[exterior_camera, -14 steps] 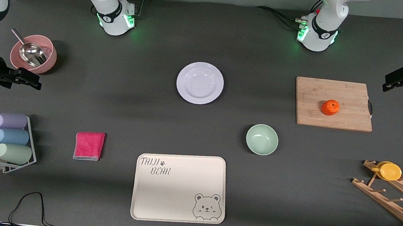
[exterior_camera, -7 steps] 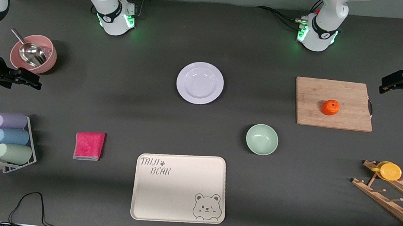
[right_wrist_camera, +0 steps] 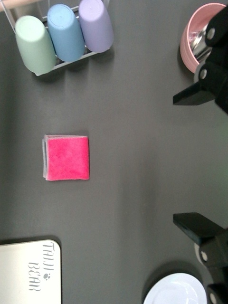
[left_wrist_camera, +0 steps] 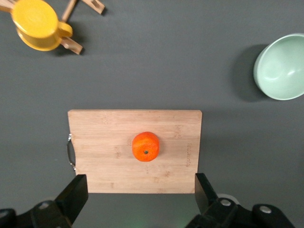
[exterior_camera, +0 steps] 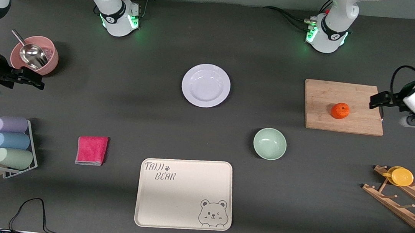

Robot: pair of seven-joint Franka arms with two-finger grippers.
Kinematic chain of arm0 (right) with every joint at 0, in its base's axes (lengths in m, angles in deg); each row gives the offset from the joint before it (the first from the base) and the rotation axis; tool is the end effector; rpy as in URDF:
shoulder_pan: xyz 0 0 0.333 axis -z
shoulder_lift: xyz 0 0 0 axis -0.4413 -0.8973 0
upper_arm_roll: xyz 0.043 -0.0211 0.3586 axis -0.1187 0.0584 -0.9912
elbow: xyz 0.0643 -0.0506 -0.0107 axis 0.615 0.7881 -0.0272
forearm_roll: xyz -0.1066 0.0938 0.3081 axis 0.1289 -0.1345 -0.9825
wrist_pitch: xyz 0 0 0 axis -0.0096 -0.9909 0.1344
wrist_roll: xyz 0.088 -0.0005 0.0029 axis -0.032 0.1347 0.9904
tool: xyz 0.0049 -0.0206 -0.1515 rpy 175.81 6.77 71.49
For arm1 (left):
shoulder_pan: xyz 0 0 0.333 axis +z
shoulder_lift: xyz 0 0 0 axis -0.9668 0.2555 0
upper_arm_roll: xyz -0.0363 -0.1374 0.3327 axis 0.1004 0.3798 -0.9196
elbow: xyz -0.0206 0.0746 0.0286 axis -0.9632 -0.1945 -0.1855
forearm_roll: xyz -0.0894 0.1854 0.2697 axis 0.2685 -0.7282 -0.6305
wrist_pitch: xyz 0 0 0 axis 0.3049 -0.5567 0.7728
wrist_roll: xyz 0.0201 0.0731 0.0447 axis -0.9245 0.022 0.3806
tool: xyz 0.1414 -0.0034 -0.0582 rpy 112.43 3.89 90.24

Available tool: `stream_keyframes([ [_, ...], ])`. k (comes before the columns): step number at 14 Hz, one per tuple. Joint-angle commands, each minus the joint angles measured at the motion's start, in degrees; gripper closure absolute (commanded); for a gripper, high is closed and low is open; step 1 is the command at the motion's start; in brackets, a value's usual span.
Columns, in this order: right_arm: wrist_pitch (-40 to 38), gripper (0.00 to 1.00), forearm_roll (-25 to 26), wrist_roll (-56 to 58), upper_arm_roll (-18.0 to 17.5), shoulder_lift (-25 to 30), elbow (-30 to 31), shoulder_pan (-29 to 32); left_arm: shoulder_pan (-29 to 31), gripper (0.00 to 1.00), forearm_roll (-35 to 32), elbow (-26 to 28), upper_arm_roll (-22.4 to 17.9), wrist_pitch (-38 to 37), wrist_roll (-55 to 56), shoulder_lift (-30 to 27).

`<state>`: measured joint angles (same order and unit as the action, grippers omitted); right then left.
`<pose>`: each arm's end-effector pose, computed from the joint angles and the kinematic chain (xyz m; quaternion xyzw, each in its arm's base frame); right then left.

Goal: Place orange and plate with both arms
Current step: 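Lower the left gripper onto the orange while the right gripper reaches forward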

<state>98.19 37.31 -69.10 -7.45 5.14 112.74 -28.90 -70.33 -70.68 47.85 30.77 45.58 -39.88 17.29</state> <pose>0.5103 -0.0133 0.5725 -0.9992 -0.0114 0.0392 0.0040 0.4478 0.0169 0.4873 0.9979 -0.0001 -0.0648 0.0013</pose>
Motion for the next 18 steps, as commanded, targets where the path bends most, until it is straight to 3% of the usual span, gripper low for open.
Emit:
stream_keyframes([
  [1,0.10,0.00,-1.03,-2.78,-0.12,7.80,7.17,-0.72,0.14,0.00,-0.39,14.19,-0.22,11.36,-0.72,-4.69],
  [6,0.72,0.00,-1.03,-12.18,-0.21,18.44,17.11,-6.51,0.23,0.00,-0.30,29.50,-0.31,31.59,-0.81,-3.74],
  [11,3.96,0.00,-1.03,-18.95,-0.48,25.74,25.98,-11.52,0.23,0.00,-0.74,34.00,-0.48,43.64,-1.42,3.19],
  [14,7.13,0.00,-1.03,-25.09,-0.39,29.88,32.23,-16.61,0.41,0.00,-0.83,34.36,-0.75,47.09,-1.68,7.33],
  [18,6.96,0.00,-1.03,-28.99,-0.48,29.71,32.68,-20.06,0.93,0.00,-0.83,35.77,-1.80,48.77,-3.61,8.39],
])
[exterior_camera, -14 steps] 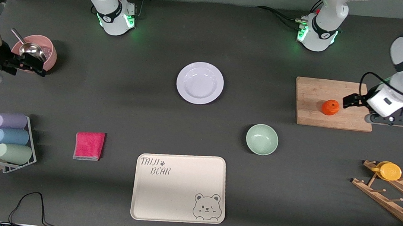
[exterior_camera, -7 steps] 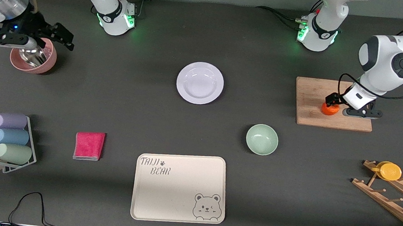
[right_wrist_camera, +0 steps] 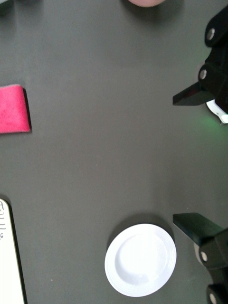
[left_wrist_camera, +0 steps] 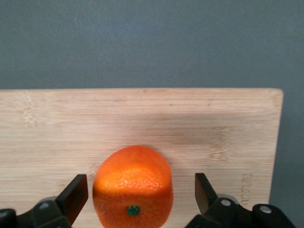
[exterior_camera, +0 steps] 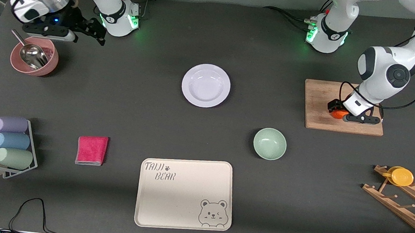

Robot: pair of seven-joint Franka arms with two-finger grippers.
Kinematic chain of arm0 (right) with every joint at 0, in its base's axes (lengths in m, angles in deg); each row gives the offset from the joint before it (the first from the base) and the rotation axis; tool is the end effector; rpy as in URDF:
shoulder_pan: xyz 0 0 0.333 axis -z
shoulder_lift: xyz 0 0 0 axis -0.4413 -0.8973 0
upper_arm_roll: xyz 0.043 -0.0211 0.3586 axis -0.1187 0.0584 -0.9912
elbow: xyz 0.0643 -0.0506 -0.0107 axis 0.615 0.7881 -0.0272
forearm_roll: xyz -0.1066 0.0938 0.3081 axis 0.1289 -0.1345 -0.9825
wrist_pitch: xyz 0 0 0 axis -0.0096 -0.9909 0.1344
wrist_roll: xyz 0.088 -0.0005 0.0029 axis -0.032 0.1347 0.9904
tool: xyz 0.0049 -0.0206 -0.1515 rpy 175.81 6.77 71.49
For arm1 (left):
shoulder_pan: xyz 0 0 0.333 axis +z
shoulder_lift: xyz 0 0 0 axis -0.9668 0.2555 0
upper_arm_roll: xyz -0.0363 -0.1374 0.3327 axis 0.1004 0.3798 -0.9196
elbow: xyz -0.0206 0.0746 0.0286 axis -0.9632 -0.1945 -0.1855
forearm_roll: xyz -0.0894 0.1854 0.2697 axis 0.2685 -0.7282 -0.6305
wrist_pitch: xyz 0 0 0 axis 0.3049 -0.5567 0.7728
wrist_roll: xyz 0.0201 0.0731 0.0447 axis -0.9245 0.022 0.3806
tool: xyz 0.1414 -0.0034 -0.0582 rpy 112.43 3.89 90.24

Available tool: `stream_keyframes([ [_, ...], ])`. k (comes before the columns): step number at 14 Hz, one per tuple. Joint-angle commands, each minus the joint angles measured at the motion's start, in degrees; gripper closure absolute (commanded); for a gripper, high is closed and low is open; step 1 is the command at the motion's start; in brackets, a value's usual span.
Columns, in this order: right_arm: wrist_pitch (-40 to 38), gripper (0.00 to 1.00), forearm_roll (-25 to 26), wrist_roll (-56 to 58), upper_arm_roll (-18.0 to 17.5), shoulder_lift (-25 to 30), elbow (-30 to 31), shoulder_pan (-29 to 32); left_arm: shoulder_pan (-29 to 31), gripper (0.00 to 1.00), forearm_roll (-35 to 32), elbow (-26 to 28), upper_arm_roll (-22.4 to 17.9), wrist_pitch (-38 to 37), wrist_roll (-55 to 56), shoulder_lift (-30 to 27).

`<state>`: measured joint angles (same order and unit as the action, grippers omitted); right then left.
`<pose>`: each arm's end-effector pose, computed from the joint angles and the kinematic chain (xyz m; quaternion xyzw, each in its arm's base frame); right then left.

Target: Place orange and plate with both arms

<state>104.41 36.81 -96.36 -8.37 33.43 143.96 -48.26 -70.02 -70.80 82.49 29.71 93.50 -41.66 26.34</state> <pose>0.3229 0.1065 0.5632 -0.9986 0.0473 0.0183 0.0160 0.3885 0.0247 0.2635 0.9996 -0.0043 -0.0278 0.0026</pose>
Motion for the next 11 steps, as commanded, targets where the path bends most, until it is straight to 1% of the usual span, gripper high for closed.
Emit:
stream_keyframes([
  [1,0.74,0.00,-0.53,-1.47,0.44,1.33,1.90,-1.38,0.54,0.00,-0.71,1.13,-1.01,0.94,-1.92,-0.57],
  [2,0.92,0.00,-0.62,-0.95,1.22,1.15,2.07,-2.26,0.63,0.00,-0.71,1.13,-1.10,1.12,-1.92,-0.40],
  [3,1.09,0.00,-1.32,-0.33,1.93,0.72,2.16,-2.44,0.63,0.07,-0.71,1.13,-1.01,1.29,-1.92,-0.31],
  [4,1.44,0.00,-4.46,1.41,2.72,0.45,2.51,-2.36,0.63,0.22,-0.71,1.13,-1.10,1.38,-1.83,-0.31],
  [5,1.71,0.00,-8.14,5.09,5.08,0.36,3.30,-2.36,0.63,0.38,-0.71,1.13,-1.10,1.56,-1.83,-0.31],
  [7,3.46,0.00,-13.25,11.77,9.65,-0.16,6.19,-2.36,0.63,0.60,-0.71,1.13,-1.18,1.56,-1.83,-0.31],
  [8,5.12,0.00,-15.19,13.98,11.06,-0.34,7.86,-2.36,0.63,0.67,-0.71,1.04,-1.19,1.56,-1.83,-0.48],
  [9,7.40,0.00,-18.00,17.22,12.21,-0.69,10.31,-2.45,0.63,0.70,-0.63,0.86,-1.27,1.04,-1.75,-0.75],
  [11,12.67,0.00,-25.72,24.42,12.66,-0.87,16.02,-2.45,0.63,0.71,-0.71,-0.27,-1.27,0.42,-1.75,-1.80],
])
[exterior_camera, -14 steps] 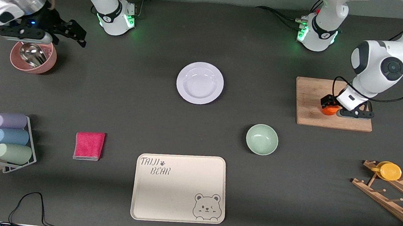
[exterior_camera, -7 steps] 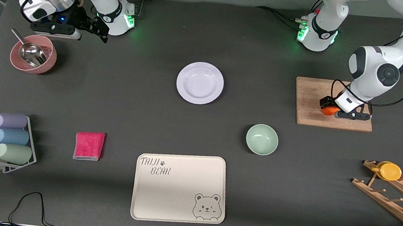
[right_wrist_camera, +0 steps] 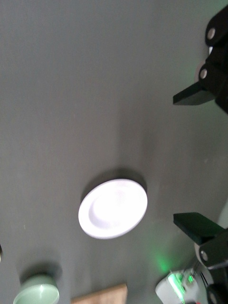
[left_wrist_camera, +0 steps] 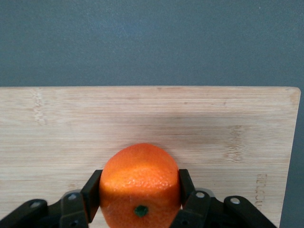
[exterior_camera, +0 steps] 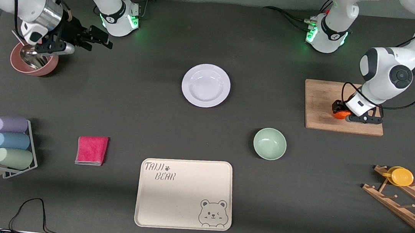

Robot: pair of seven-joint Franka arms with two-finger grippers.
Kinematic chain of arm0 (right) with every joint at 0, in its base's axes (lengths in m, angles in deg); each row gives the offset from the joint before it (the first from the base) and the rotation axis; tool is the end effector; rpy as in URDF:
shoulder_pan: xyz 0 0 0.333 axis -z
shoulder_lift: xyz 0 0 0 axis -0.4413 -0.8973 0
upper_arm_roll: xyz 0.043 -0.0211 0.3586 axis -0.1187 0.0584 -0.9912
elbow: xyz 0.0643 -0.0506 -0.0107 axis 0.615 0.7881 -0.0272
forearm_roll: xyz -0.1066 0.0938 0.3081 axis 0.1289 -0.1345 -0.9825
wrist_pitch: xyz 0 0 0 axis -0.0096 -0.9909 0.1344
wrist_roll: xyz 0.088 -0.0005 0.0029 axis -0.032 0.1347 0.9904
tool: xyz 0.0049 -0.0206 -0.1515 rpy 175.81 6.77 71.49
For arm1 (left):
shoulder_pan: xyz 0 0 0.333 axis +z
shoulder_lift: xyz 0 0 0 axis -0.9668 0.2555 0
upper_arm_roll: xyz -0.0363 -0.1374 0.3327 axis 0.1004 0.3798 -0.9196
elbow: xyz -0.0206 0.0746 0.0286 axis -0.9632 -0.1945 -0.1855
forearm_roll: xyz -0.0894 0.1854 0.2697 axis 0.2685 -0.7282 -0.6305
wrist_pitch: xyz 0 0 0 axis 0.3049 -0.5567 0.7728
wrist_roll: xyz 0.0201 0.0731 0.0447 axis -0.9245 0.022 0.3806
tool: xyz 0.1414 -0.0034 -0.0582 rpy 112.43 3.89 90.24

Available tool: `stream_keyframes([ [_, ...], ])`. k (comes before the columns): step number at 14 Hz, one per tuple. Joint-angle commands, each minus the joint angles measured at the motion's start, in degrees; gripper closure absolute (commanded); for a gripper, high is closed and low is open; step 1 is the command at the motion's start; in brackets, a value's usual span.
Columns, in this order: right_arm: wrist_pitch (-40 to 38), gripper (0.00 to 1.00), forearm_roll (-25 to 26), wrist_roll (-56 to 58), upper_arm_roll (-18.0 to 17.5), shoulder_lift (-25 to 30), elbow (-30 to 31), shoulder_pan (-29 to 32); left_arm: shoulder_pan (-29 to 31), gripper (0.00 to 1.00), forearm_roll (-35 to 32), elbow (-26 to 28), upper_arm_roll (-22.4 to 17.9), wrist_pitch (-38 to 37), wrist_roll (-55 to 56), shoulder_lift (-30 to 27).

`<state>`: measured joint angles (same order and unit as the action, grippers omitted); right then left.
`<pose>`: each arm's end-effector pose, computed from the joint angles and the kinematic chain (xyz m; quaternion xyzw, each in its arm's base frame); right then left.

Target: Place orange and plate with both arms

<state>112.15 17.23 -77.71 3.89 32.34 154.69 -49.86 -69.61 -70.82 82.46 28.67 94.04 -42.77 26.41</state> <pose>0.3300 0.0785 0.4956 -0.9727 0.0251 0.0844 0.2145 0.3893 0.0347 0.2639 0.9997 -0.0015 -0.0234 0.0023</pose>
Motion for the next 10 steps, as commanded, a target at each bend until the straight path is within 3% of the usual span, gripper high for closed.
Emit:
stream_keyframes([
  [1,6.78,0.00,-9.39,9.03,0.41,-0.73,6.71,-0.94,0.21,0.71,-0.61,-1.03,-0.23,-1.78,-0.55,-3.00],
  [4,8.20,0.00,-19.15,18.87,0.49,-4.42,8.47,-0.85,-0.05,0.71,-0.61,-10.49,0.12,-20.53,0.68,-7.04],
  [7,10.74,0.00,-28.38,28.98,0.49,-7.93,11.37,-0.85,-0.58,0.71,-0.26,-20.25,1.08,-34.36,5.06,-8.81],
  [10,11.37,0.00,-37.86,41.80,2.41,-12.94,14.09,-0.76,-0.84,0.71,0.71,-29.84,5.90,-45.97,11.64,-8.73],
])
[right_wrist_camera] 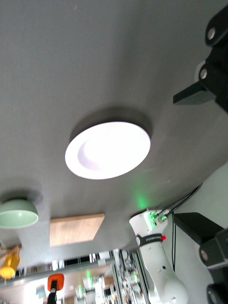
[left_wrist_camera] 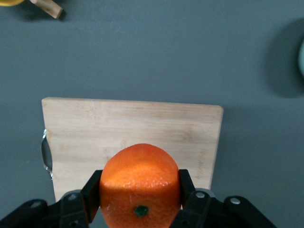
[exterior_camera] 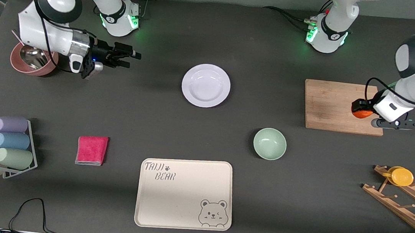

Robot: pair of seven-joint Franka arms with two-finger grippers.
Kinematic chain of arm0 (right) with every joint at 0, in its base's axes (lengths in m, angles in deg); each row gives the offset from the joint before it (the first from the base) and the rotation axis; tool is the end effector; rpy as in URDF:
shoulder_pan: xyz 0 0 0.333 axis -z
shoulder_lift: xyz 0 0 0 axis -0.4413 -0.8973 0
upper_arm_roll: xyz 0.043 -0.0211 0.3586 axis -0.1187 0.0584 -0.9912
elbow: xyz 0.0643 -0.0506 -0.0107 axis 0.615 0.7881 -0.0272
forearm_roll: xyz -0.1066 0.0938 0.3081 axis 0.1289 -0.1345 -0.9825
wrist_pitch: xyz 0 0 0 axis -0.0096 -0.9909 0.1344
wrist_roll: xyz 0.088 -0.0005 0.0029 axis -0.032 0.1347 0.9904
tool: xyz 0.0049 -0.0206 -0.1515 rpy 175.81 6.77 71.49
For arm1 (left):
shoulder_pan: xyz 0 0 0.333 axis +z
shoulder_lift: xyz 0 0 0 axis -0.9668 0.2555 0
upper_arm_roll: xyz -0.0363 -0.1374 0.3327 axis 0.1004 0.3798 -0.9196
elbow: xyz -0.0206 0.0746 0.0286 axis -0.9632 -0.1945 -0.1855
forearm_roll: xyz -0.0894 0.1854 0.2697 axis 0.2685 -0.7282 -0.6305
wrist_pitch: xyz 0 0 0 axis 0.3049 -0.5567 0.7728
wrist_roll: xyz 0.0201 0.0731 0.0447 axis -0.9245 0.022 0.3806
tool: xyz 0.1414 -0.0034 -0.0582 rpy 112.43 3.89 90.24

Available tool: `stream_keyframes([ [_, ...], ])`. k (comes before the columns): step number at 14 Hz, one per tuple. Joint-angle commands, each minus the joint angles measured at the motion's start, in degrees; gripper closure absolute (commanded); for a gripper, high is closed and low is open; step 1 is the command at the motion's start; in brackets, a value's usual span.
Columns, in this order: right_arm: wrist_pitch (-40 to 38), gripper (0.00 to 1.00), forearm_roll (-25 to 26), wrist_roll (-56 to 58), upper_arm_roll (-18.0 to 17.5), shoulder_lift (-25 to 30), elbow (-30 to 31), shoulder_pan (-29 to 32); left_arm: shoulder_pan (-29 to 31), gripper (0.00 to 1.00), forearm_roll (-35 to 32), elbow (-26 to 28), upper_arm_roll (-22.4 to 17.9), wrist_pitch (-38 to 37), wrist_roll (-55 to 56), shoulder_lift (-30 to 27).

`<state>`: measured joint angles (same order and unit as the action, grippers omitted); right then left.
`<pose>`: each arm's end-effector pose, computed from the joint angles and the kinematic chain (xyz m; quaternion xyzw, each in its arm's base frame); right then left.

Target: Place orange and plate with both arms

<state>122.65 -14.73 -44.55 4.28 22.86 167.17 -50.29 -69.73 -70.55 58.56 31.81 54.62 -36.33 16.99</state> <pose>0.3312 0.1223 0.3925 -0.9084 -0.0296 0.0776 0.4098 0.4274 0.0127 0.4261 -0.9967 -0.0278 0.0768 0.0010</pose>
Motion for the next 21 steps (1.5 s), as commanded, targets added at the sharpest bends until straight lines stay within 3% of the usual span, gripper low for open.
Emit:
stream_keyframes([
  [1,0.69,0.00,-9.69,14.17,2.90,-5.83,2.50,-0.42,-0.98,0.71,2.71,-8.32,5.04,-9.45,7.92,0.69],
  [4,-0.18,0.00,-20.50,31.40,4.22,-14.44,4.35,-0.42,-1.07,0.71,7.21,-12.90,13.82,-12.56,19.85,0.96],
  [6,-5.00,0.00,-27.19,39.42,4.84,-19.98,4.70,-0.34,-1.16,0.71,10.89,-14.23,21.38,-11.60,29.18,1.66],
  [9,-11.95,0.00,-33.96,50.41,6.51,-29.21,4.61,-0.34,-2.91,0.71,11.79,-15.28,31.49,-7.21,43.33,3.06],
  [11,-14.15,0.00,-35.91,53.33,6.78,-33.17,4.26,-0.34,-5.36,0.71,11.53,-15.73,35.81,-4.84,49.84,5.43],
  [14,-14.43,0.00,-36.71,53.60,6.78,-35.64,3.21,-0.25,-13.25,0.71,9.78,-16.51,36.71,3.67,58.11,12.35],
  [21,-14.34,0.00,-37.85,51.14,6.86,-38.81,1.63,-0.07,-25.67,0.71,-14.21,-27.07,36.09,12.56,79.65,36.71],
])
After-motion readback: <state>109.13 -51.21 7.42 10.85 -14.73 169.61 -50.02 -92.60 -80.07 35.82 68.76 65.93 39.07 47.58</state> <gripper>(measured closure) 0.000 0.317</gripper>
